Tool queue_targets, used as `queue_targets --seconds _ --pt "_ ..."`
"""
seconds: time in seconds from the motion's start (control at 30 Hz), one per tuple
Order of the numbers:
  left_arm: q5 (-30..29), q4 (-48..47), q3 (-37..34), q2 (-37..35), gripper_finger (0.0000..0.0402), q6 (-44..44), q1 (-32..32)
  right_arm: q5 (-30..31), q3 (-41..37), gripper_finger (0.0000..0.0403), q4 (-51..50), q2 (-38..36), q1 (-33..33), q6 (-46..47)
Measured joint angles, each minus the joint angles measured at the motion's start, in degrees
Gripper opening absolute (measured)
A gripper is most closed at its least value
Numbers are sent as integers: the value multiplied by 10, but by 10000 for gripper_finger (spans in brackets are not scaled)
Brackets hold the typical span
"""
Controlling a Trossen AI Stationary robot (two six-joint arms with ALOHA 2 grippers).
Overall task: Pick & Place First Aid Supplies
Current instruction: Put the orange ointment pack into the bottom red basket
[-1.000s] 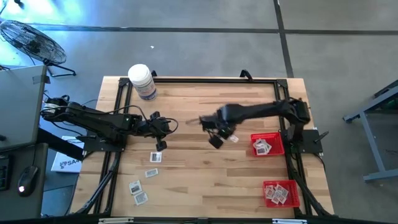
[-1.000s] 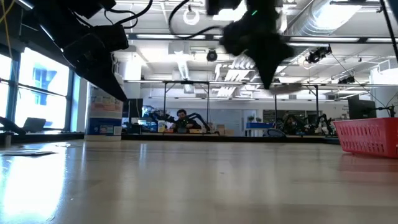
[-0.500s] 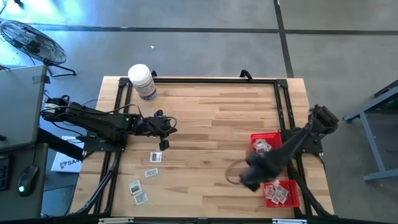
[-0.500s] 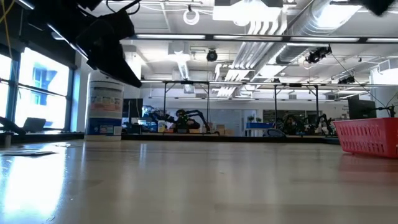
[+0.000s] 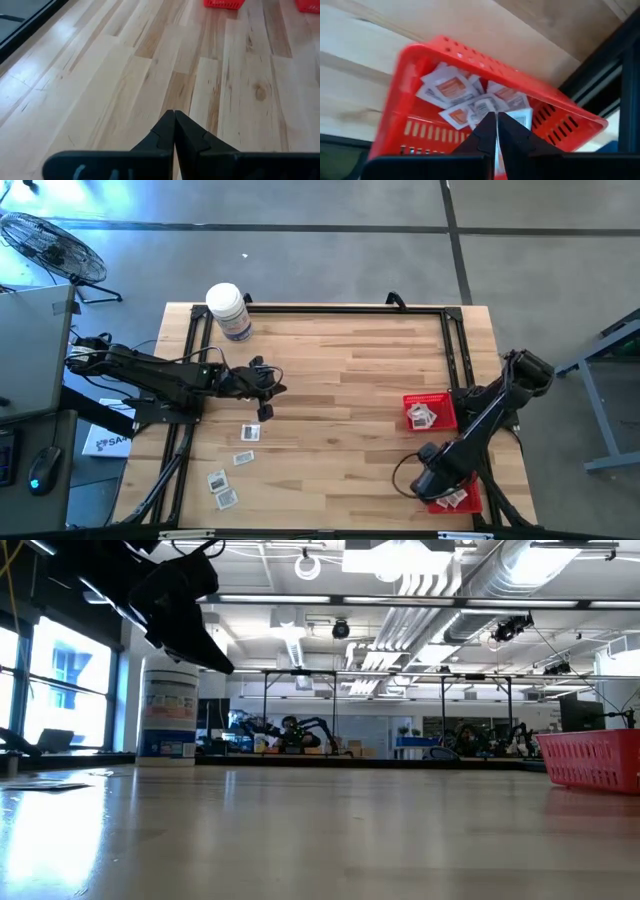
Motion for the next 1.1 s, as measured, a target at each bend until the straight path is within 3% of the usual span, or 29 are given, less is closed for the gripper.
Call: queue_targets --seconds 0.23,0.4,0.5,0.6,0.73,0.8,0.9,1.1 --pt "0 -1 0 0 0 5 0 -63 17 61 -26 0 -25 -18" --pt "-6 0 0 0 0 15 0 -48 102 68 -92 0 -63 -88" --pt "-8 0 0 0 0 12 0 49 168 60 -140 0 -89 -153" --pt "-8 0 0 0 0 11 0 227 220 50 -150 0 -114 -290" --pt "-8 -3 0 0 0 1 0 487 245 40 -75 0 -148 -522" --pt "-7 -19 0 0 0 -13 0 541 241 34 -10 0 -171 -631" --pt "1 -71 0 -3 0 -41 0 523 208 26 98 0 -214 -770" --pt "18 -233 0 -5 0 -145 0 367 87 12 350 1 -309 -915"
